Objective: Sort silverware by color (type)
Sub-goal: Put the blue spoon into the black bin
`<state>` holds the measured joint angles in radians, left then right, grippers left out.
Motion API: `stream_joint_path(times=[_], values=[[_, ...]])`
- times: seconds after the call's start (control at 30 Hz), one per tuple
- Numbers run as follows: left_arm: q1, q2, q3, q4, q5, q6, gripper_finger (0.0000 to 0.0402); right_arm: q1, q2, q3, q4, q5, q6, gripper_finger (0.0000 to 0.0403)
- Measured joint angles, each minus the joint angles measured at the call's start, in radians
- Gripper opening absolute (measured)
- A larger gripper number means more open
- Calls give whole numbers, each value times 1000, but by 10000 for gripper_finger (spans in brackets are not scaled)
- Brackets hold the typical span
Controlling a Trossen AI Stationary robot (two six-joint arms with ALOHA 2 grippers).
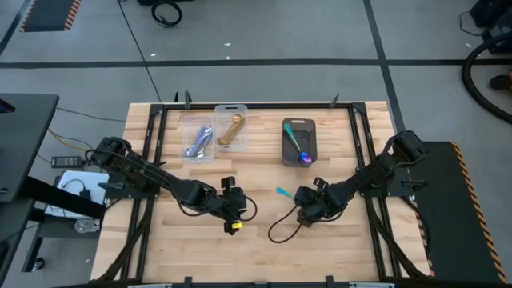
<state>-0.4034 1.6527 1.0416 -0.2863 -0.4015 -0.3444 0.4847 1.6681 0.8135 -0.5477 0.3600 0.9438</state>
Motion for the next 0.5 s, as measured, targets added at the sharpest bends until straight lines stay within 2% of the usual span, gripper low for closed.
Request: stream_joint_path(times=[0.5], values=[[7,0,0,-3,0,13,196,-3,-59,2,-3,35,-64,12]])
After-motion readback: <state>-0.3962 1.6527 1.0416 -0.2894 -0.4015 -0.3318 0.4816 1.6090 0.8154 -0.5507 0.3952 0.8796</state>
